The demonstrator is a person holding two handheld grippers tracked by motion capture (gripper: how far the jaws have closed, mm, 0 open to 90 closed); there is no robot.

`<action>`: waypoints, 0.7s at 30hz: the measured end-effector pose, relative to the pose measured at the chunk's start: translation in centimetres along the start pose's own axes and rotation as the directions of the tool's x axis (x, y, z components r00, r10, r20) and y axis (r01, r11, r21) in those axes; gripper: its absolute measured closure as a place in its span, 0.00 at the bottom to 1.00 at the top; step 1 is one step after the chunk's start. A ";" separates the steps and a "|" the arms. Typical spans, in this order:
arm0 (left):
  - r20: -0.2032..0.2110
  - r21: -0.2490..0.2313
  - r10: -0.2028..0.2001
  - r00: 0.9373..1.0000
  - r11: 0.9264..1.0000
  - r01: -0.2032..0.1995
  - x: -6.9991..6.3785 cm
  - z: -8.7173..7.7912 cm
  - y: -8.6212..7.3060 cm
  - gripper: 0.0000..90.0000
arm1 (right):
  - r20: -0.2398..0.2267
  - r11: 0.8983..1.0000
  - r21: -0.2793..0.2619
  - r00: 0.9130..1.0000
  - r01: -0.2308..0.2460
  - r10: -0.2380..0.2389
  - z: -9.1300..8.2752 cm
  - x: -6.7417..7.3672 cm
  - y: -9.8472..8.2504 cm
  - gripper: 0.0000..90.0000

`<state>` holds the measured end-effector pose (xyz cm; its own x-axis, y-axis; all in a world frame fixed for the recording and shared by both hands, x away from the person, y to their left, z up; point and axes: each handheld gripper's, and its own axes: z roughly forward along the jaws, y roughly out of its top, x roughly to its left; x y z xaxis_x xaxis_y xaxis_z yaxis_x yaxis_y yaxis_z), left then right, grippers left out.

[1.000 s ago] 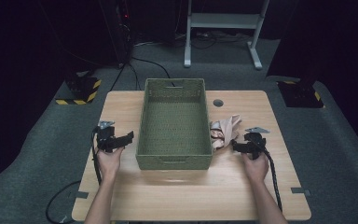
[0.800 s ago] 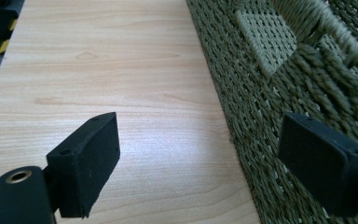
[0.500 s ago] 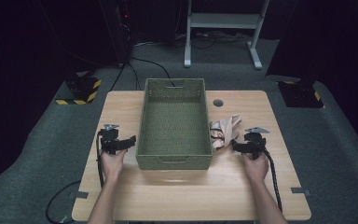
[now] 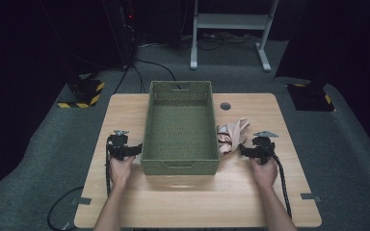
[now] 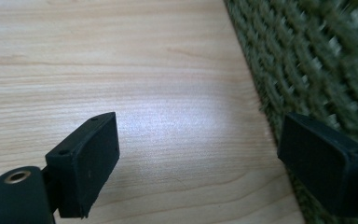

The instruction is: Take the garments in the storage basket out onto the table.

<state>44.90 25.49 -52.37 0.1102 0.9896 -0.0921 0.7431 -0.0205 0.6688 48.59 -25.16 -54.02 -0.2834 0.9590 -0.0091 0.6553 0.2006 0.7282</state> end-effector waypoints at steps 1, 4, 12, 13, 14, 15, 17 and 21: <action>-0.002 0.003 -0.001 1.000 1.000 0.001 0.0 0.2 0.0 0.14 | 0.000 1.000 0.000 1.000 0.000 0.000 0.0 0.0 0.0 0.12; -0.009 0.006 -0.002 1.000 1.000 0.002 -0.1 0.5 -0.3 0.14 | 0.000 1.000 0.000 1.000 0.001 -0.001 0.0 0.0 0.0 0.12; -0.068 -0.054 0.054 0.996 0.997 -0.058 -0.3 1.0 -1.6 0.14 | 0.000 1.000 -0.001 1.000 0.001 -0.001 0.0 0.0 0.0 0.12; -0.069 -0.073 0.053 0.996 0.996 -0.058 -0.3 1.0 -1.8 0.13 | 0.000 1.000 0.000 1.000 0.002 -0.002 0.0 0.0 0.0 0.12; -0.071 -0.073 0.052 0.996 0.996 -0.057 -0.3 1.0 -1.8 0.14 | 0.000 1.000 0.000 1.000 0.001 -0.001 0.0 0.0 0.0 0.12; -0.071 -0.072 0.051 0.996 0.996 -0.057 -0.3 1.0 -1.8 0.13 | 0.000 1.000 0.000 1.000 0.001 -0.001 0.0 0.0 0.0 0.12; -0.071 -0.072 0.051 0.996 0.996 -0.056 -0.3 1.0 -1.8 0.13 | 0.000 1.000 0.000 1.000 0.002 -0.002 0.0 0.0 0.0 0.12; -0.071 -0.073 0.051 0.996 0.996 -0.056 -0.3 1.0 -1.8 0.13 | 0.000 1.000 0.000 1.000 0.002 -0.002 0.0 0.0 0.0 0.12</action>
